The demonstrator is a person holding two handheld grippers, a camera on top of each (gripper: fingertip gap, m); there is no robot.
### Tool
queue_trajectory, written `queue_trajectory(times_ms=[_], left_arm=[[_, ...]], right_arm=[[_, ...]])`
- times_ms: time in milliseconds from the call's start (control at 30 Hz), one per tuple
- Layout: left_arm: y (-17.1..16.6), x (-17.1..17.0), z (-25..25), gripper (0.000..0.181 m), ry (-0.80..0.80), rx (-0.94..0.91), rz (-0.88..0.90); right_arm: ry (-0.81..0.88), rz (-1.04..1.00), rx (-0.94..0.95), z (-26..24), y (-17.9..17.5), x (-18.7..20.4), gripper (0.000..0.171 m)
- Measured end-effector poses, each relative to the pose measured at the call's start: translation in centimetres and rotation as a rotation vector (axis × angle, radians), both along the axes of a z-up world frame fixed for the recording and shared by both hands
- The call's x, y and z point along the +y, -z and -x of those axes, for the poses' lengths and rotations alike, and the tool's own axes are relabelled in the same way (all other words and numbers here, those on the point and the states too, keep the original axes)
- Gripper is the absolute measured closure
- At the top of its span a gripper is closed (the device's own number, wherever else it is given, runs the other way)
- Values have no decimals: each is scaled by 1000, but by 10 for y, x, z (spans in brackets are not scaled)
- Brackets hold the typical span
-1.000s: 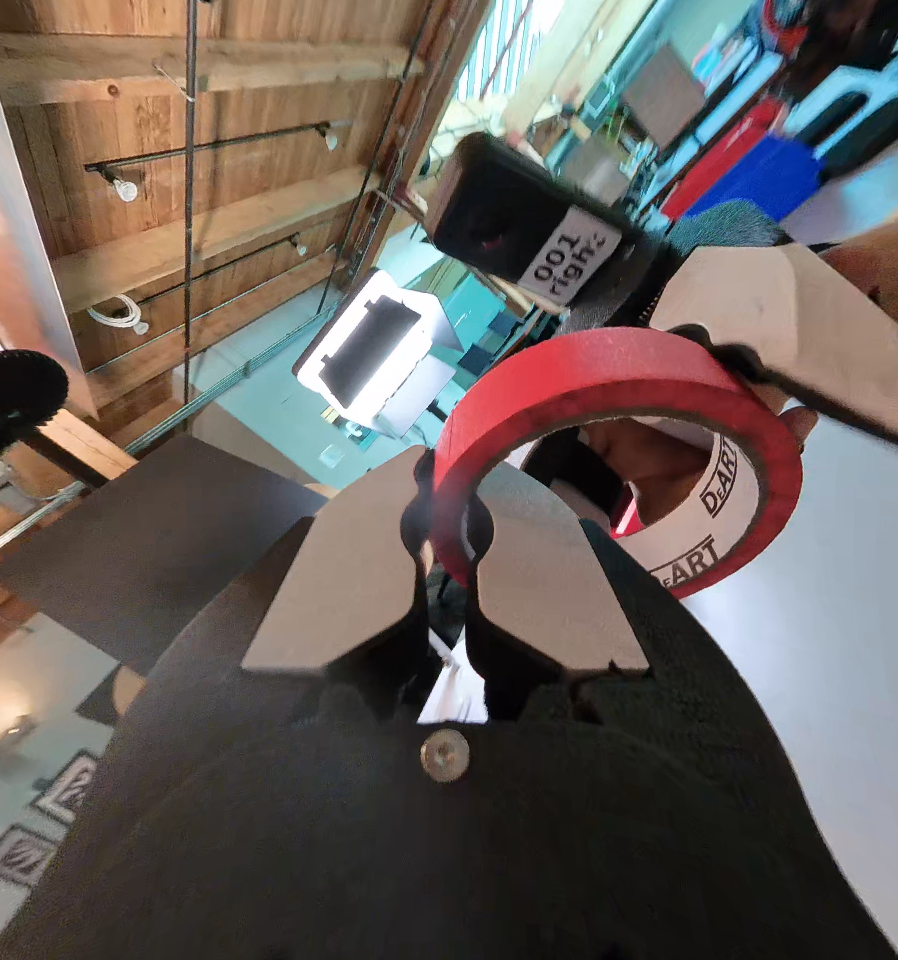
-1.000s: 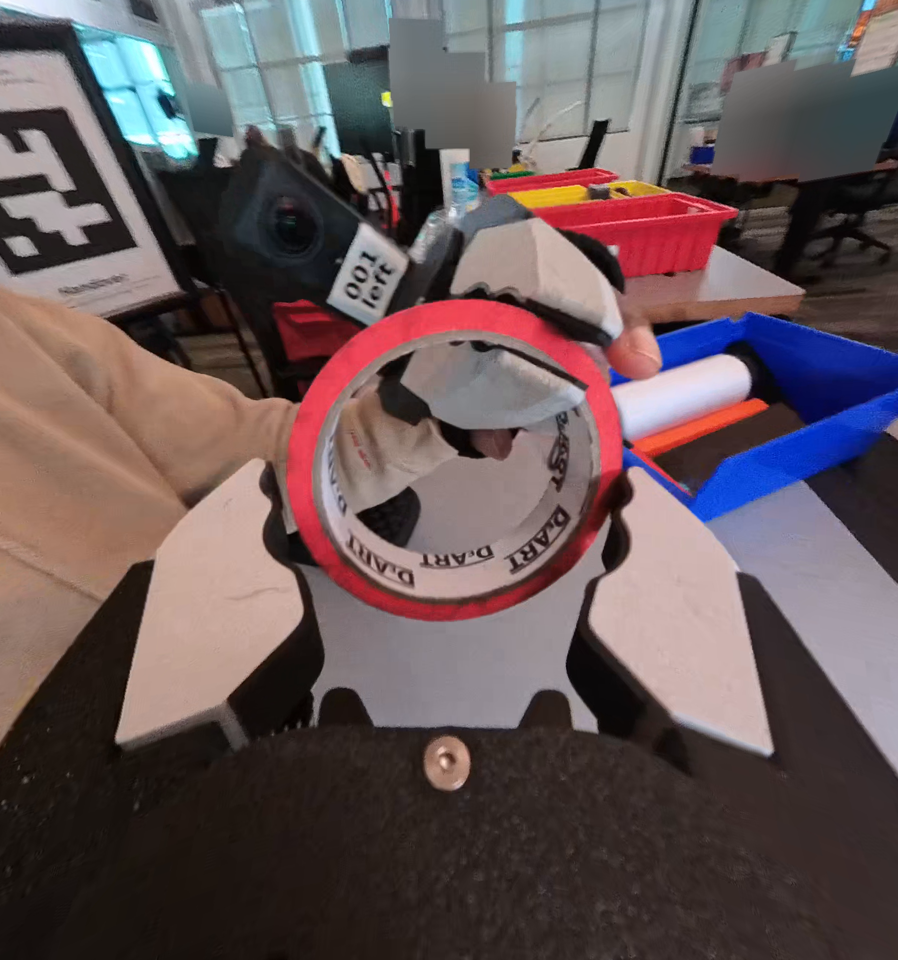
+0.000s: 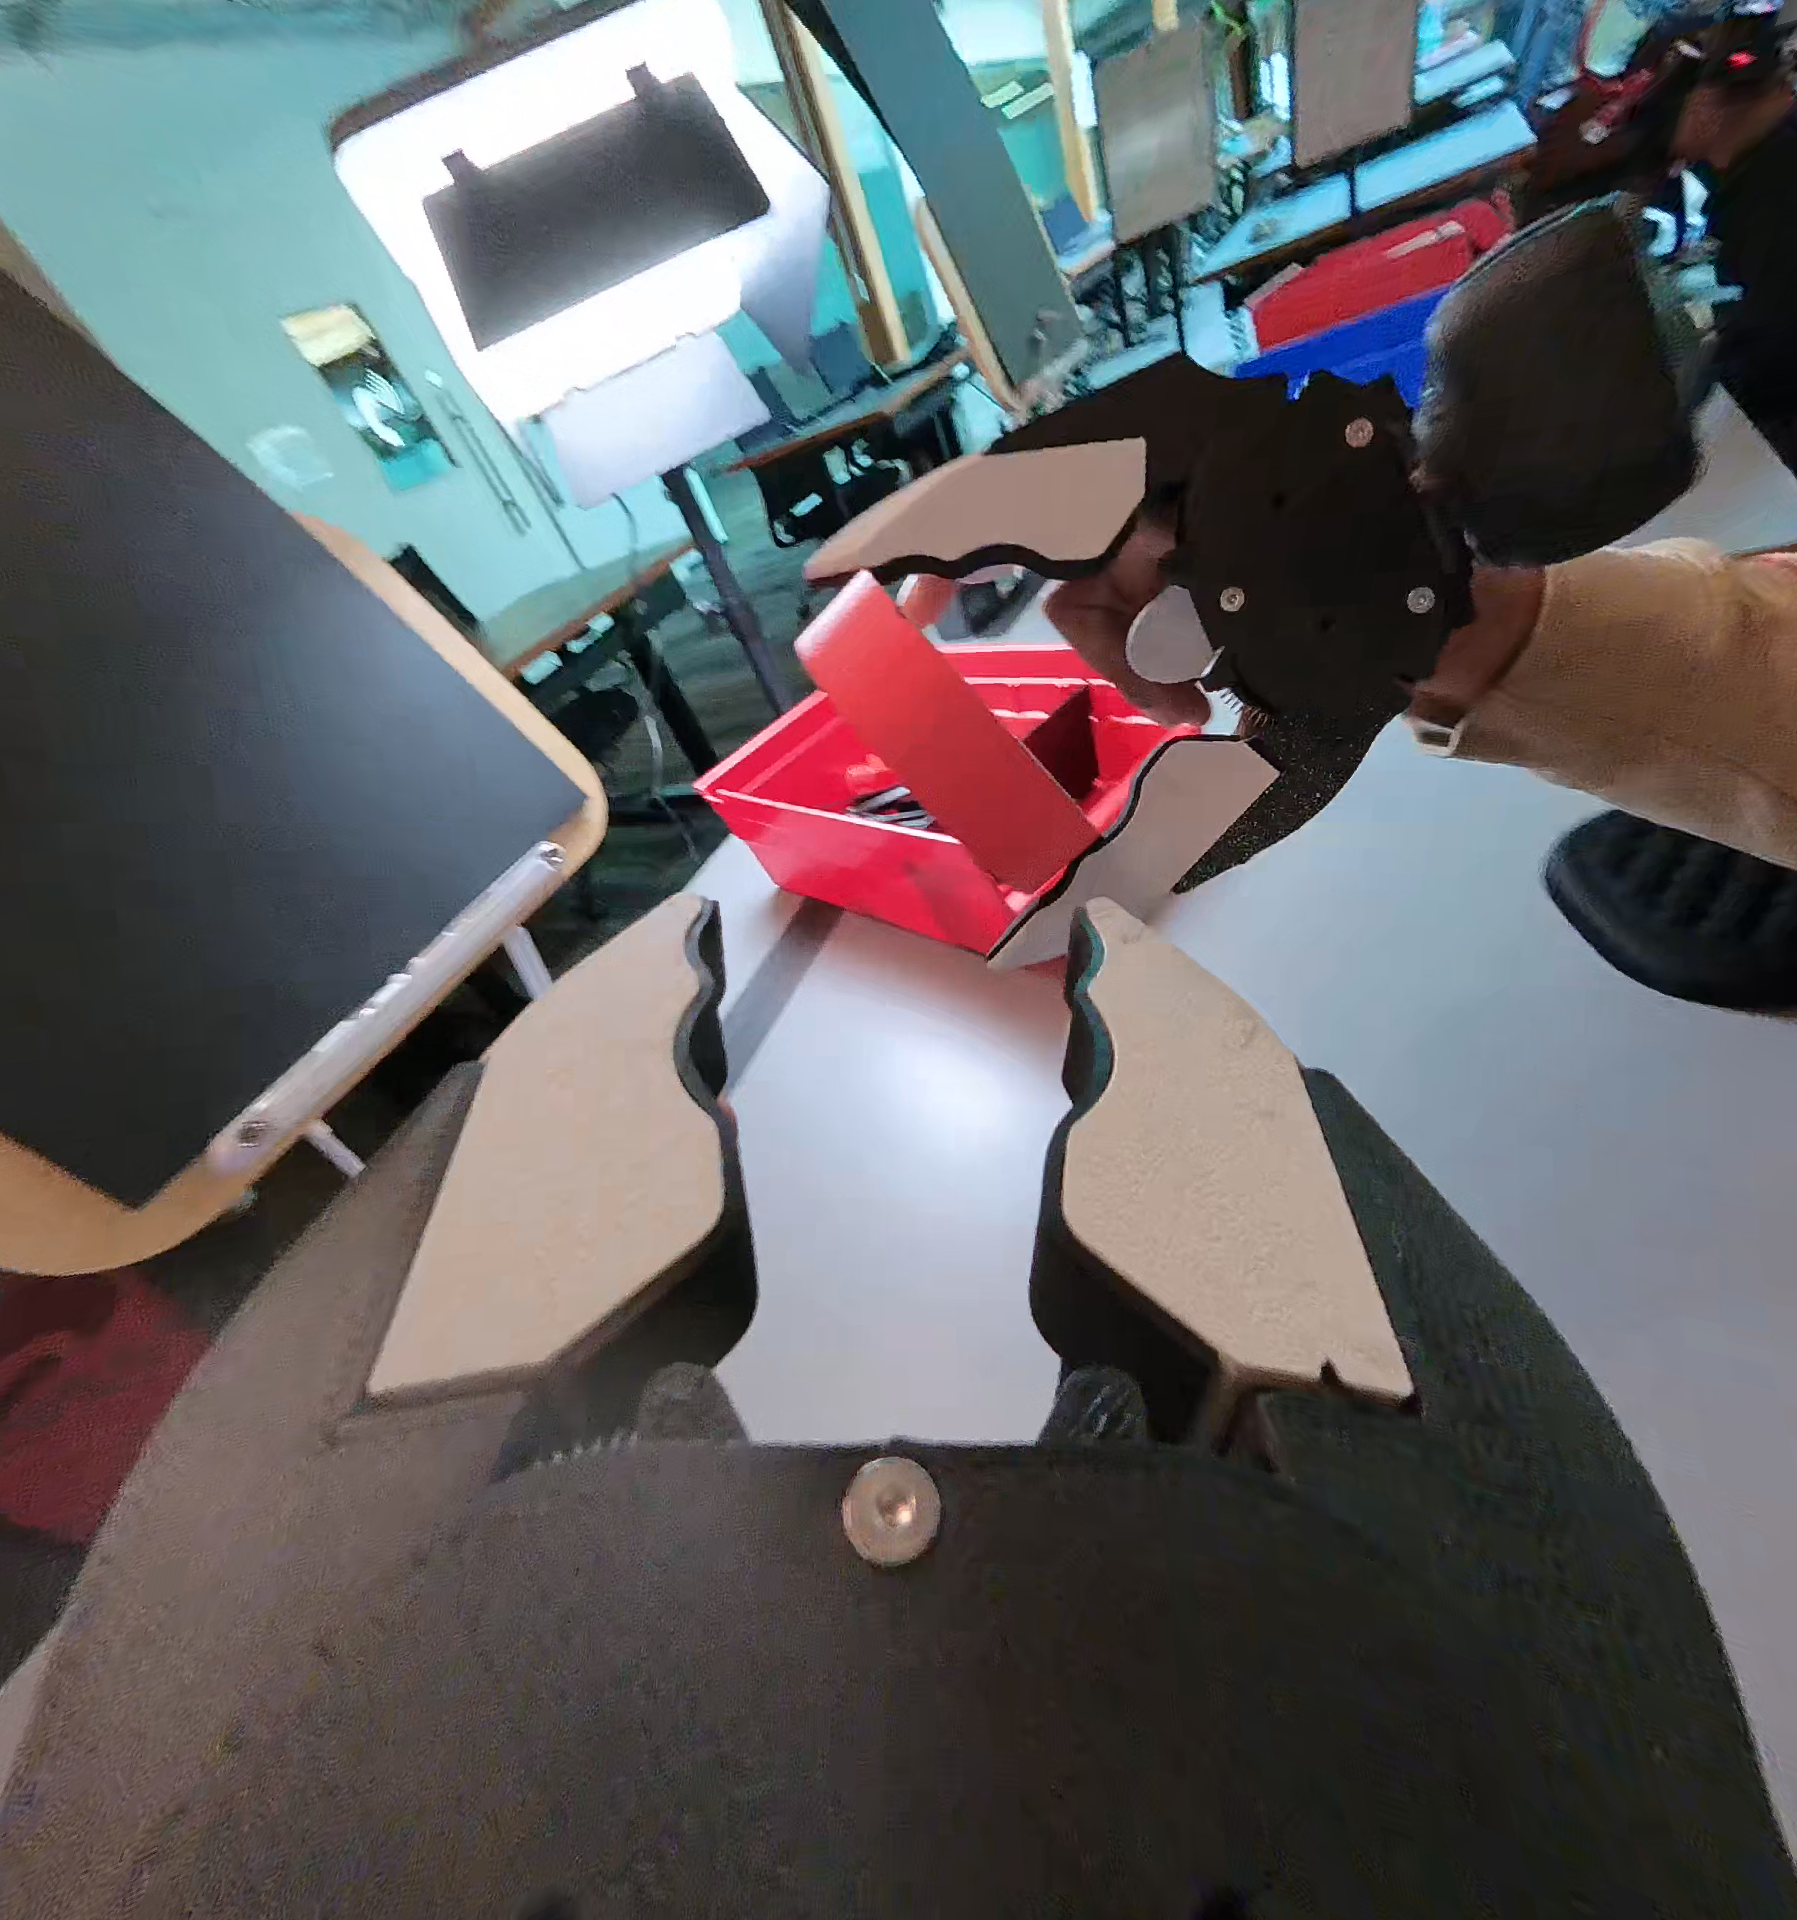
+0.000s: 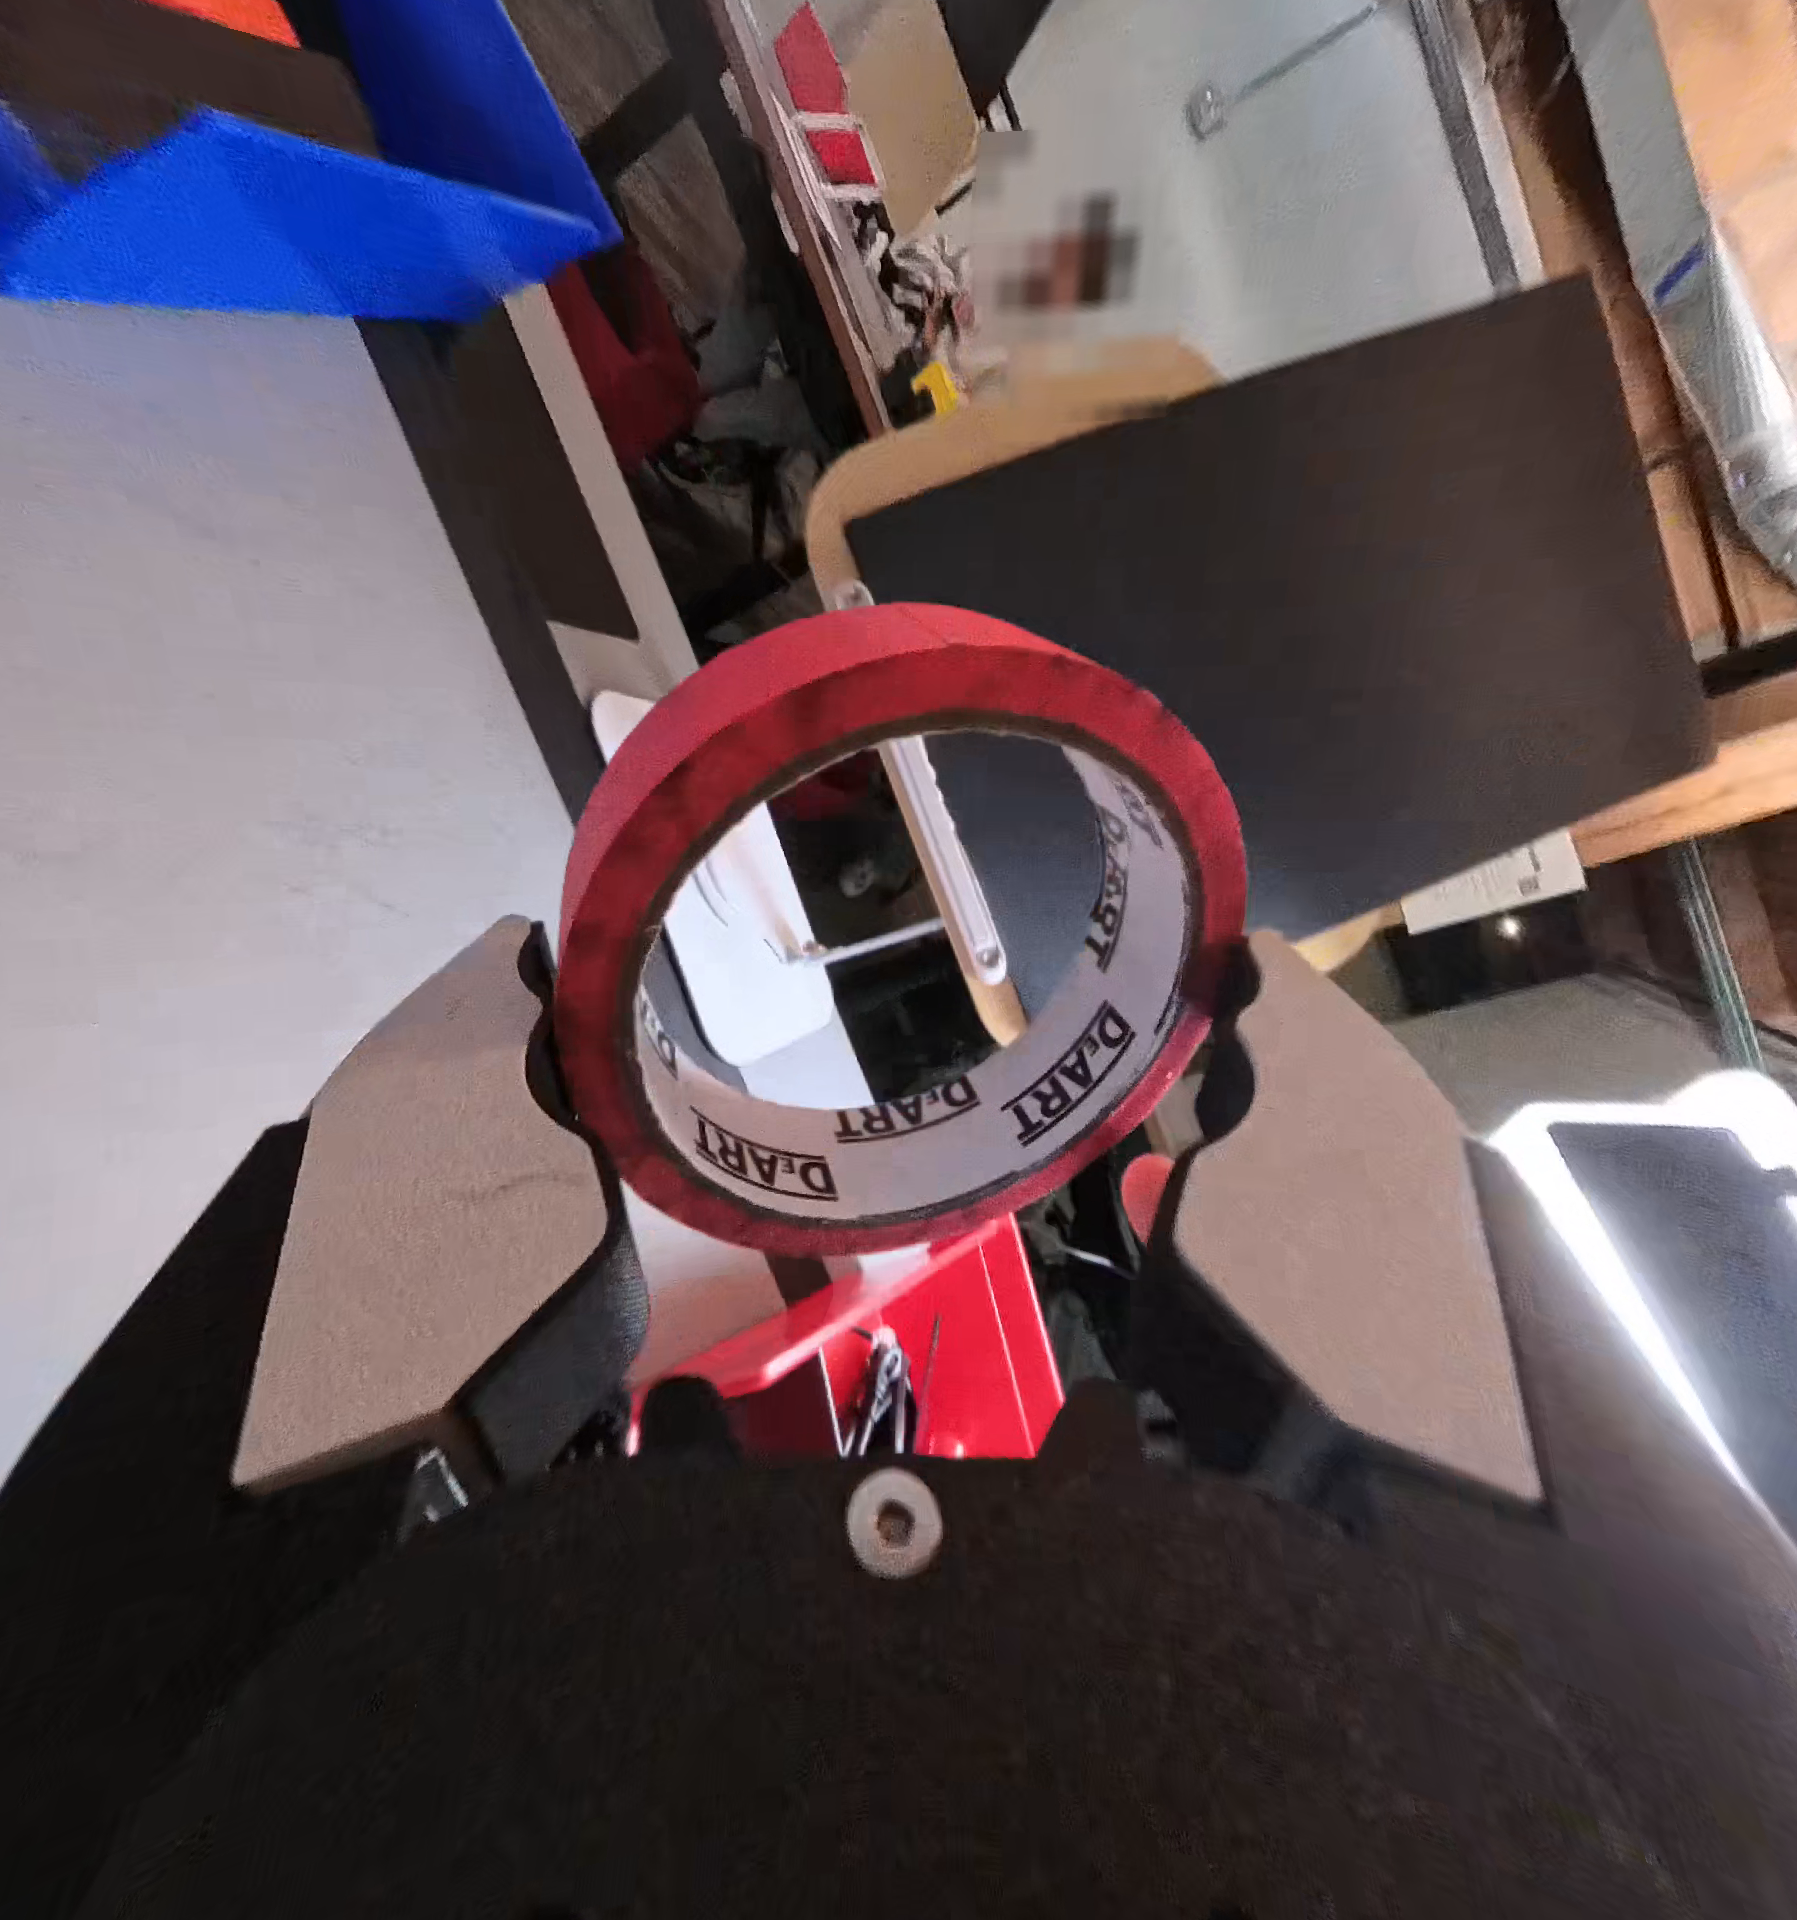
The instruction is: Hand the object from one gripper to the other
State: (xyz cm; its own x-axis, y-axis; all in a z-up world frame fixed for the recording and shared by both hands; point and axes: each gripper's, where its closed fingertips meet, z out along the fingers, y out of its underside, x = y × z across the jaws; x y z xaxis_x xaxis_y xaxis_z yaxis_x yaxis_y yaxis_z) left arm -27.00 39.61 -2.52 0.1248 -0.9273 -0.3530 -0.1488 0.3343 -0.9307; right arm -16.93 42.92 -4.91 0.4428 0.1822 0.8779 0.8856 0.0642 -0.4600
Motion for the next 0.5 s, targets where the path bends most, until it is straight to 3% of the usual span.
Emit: queue_trajectory(times_ms=[100,233,333,500], left_arm=[[11,-17,-4,106,134,43,110],[0,-42,1,88,356,-37,261],[1,-40,4,86,272,20,89],[33,-31,1,84,69,296,-227]], right_arm=[[-193,-24,22,45,-1,-16,53],[-467,18,145,97,-10,-54,53],[-416,88,85,97,-2,-56,53],[-339,216,-21,88,24,-49,53]])
